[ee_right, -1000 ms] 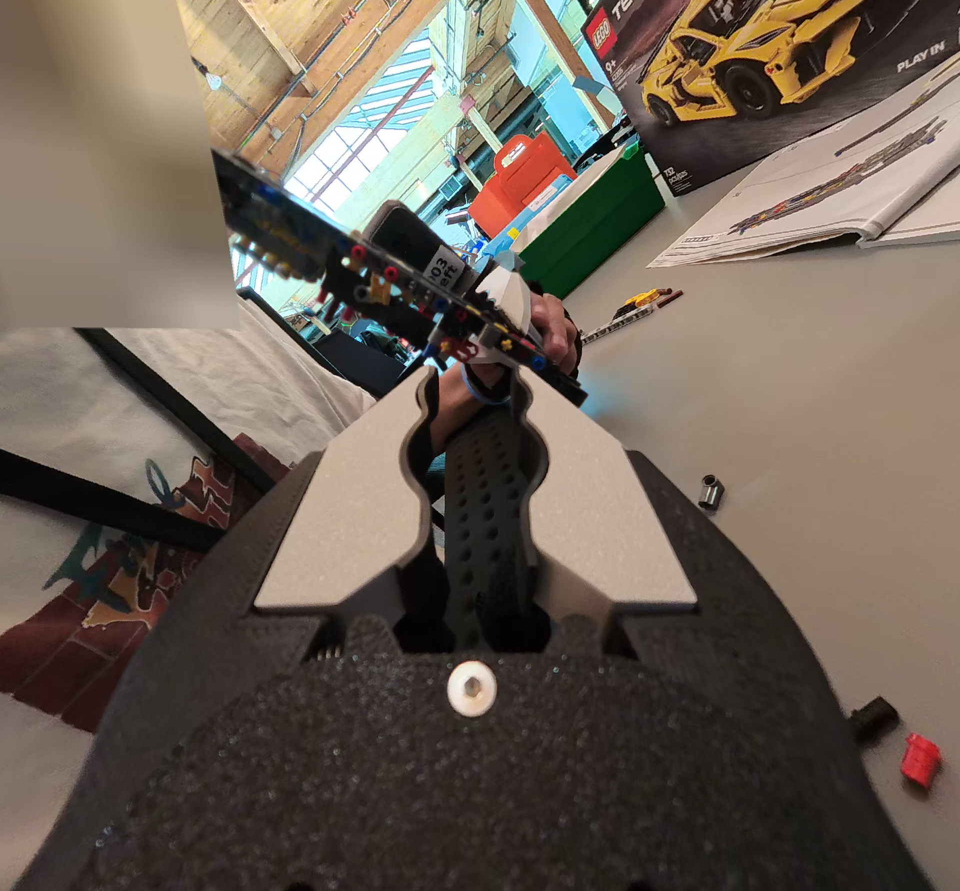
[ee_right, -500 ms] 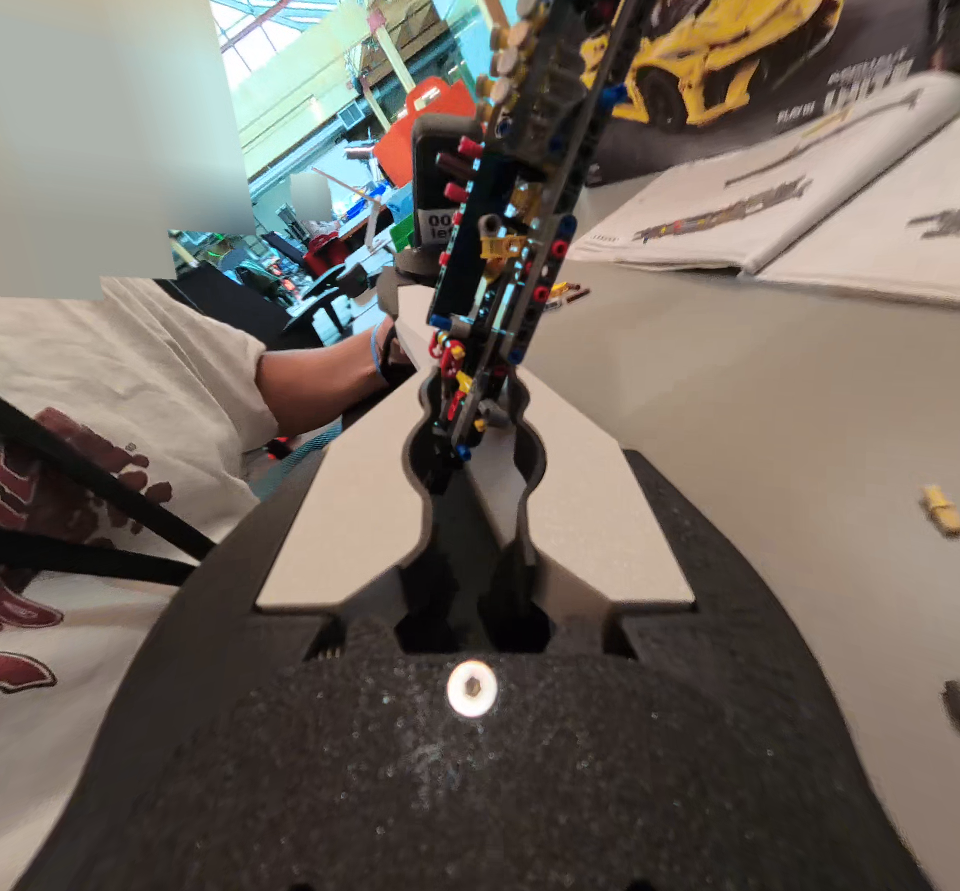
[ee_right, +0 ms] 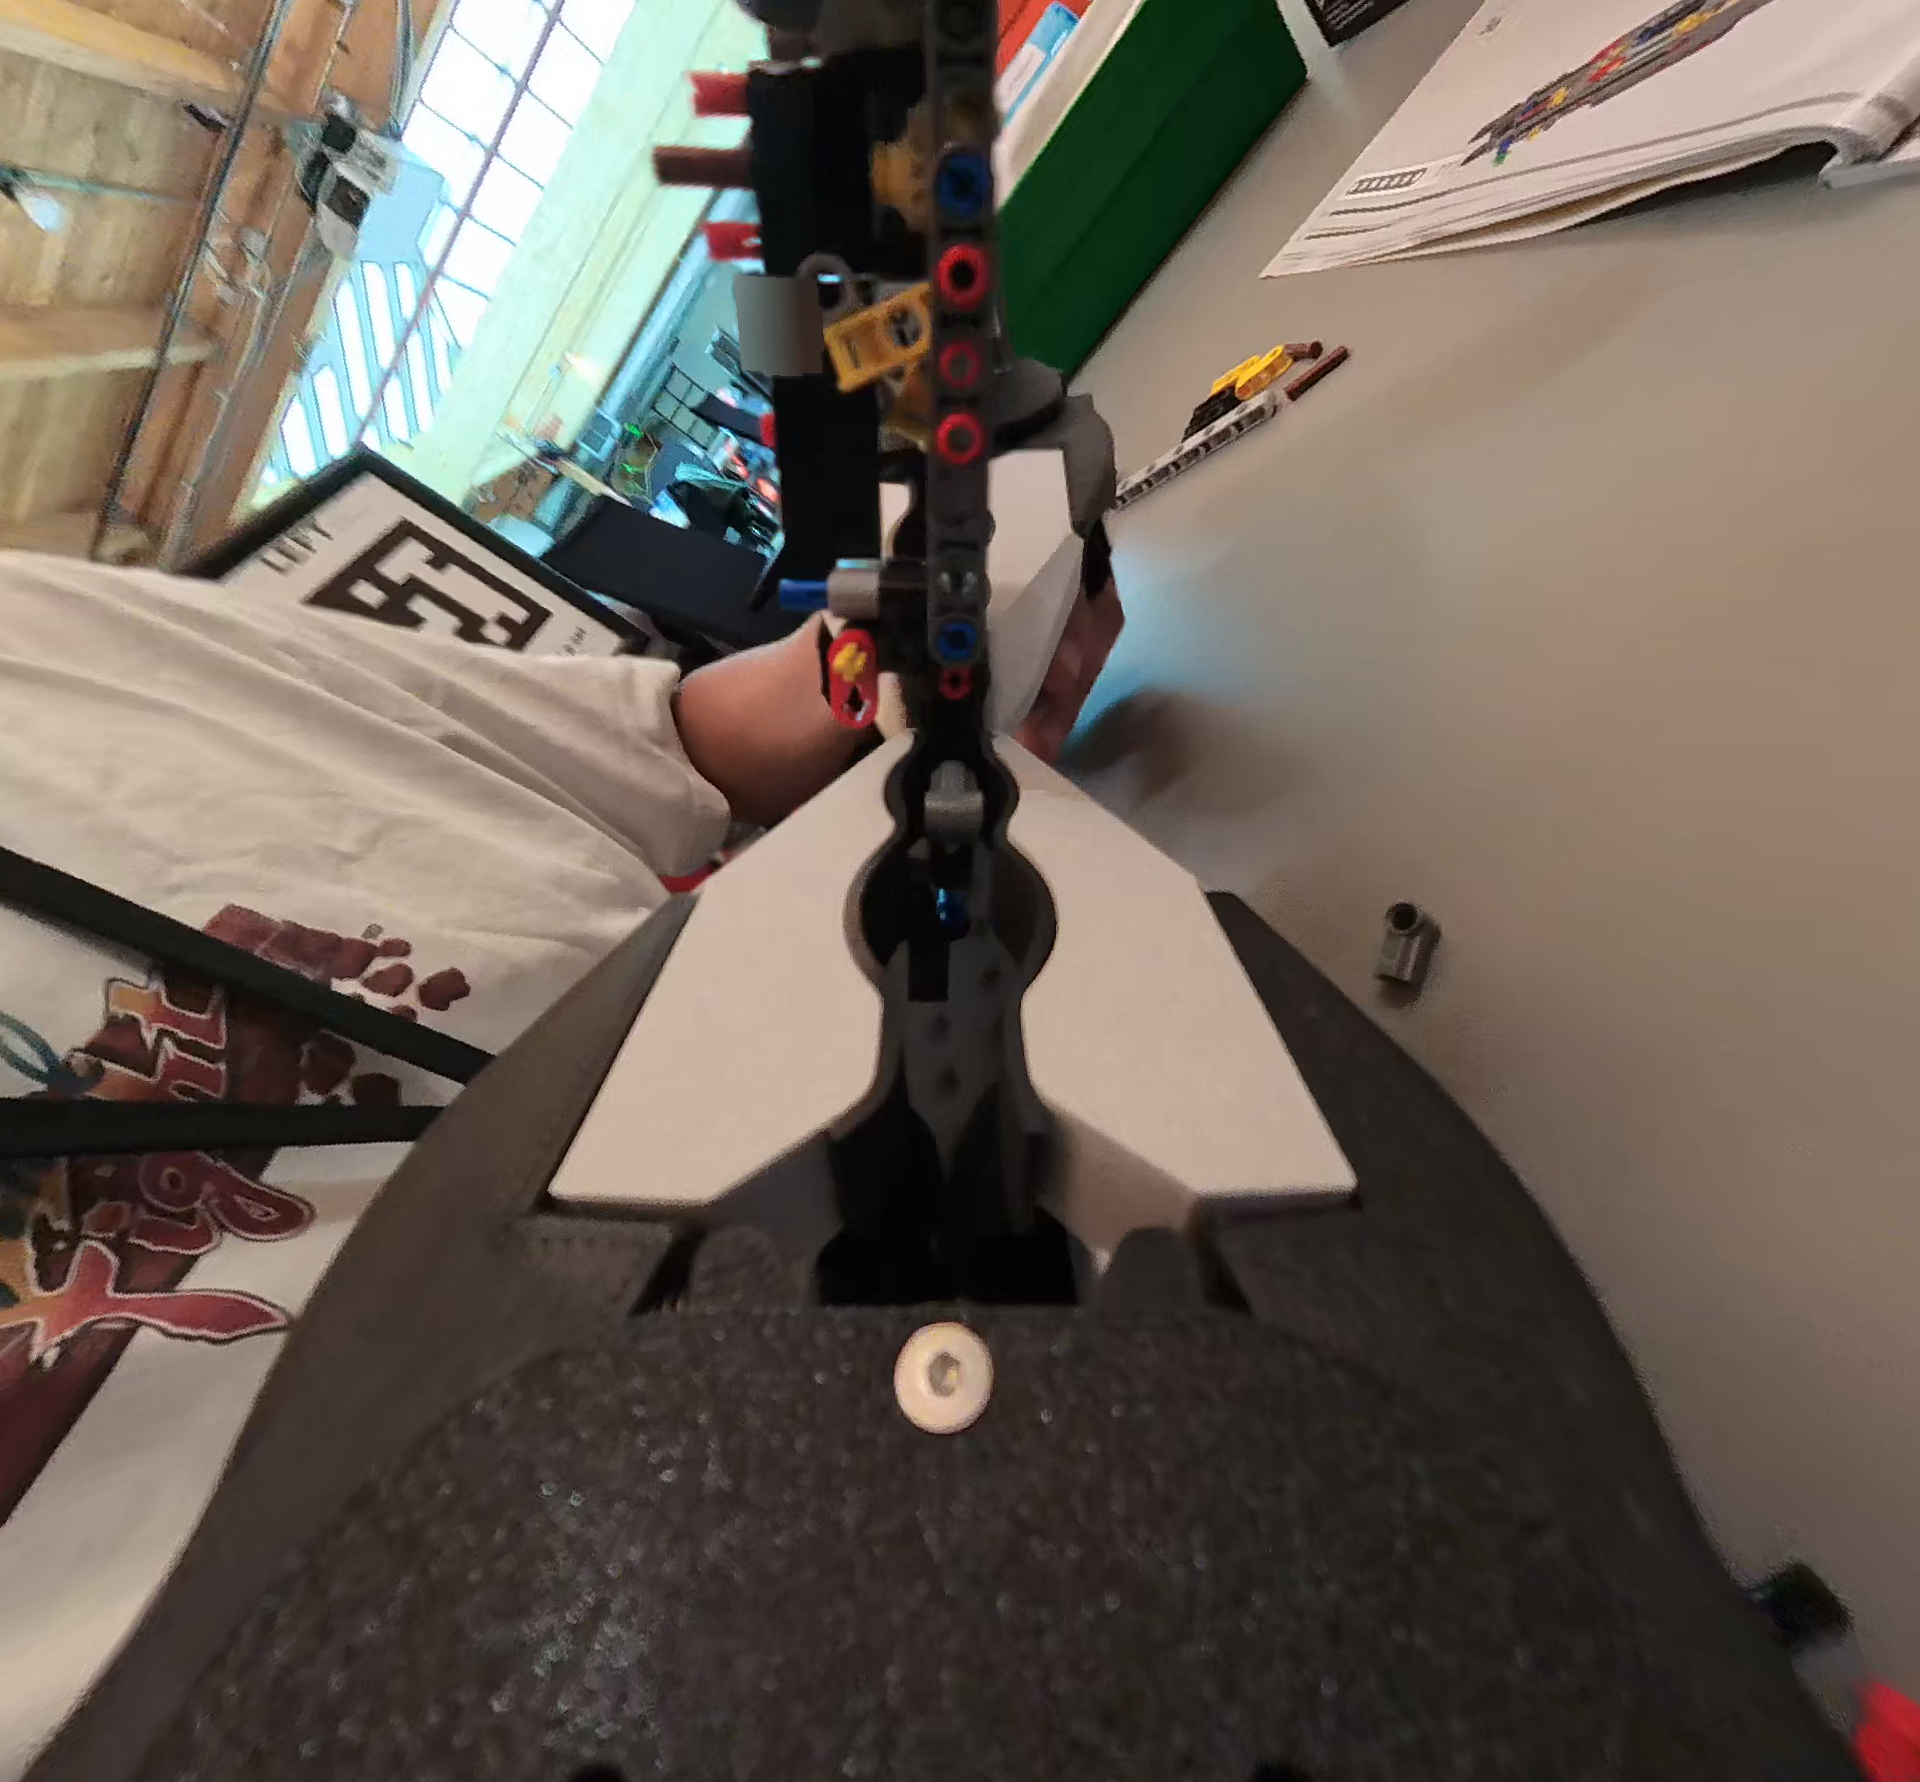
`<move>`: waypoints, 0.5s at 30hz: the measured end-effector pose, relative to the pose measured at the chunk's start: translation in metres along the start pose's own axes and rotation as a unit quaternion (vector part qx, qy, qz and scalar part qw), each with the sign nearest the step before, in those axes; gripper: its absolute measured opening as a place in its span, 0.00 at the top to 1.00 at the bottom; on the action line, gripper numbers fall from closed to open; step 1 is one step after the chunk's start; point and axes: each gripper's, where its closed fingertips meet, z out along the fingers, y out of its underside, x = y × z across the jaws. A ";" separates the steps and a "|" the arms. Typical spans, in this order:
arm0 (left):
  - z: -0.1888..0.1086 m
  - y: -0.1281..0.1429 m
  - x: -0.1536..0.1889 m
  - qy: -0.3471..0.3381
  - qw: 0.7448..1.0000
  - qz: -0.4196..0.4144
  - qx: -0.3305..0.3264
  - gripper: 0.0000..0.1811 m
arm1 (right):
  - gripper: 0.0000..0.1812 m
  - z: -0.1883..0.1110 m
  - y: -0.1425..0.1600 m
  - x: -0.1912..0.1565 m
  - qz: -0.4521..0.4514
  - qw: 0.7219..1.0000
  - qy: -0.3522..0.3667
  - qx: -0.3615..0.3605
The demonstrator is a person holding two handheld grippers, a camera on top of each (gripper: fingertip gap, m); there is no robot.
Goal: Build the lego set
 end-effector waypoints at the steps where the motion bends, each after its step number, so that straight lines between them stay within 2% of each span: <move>1: -0.002 0.000 0.001 0.004 1.000 -0.008 0.001 0.92 | 0.97 0.000 -0.002 0.000 0.016 1.000 -0.004 0.009; 3: -0.006 -0.002 0.000 -0.001 1.000 -0.015 0.013 0.87 | 0.97 -0.003 -0.004 0.005 0.034 0.999 0.002 0.021; 5: -0.010 -0.004 -0.001 -0.009 1.000 -0.011 0.023 0.96 | 0.97 -0.002 -0.006 0.001 0.028 0.999 -0.009 0.024; 10: -0.011 -0.006 0.002 0.001 1.000 -0.014 0.027 0.96 | 0.97 0.005 -0.011 -0.002 0.021 0.999 -0.013 0.038; 15: -0.007 -0.003 0.005 -0.009 1.000 0.014 0.004 0.96 | 0.95 0.012 -0.006 -0.004 -0.002 1.000 -0.008 0.013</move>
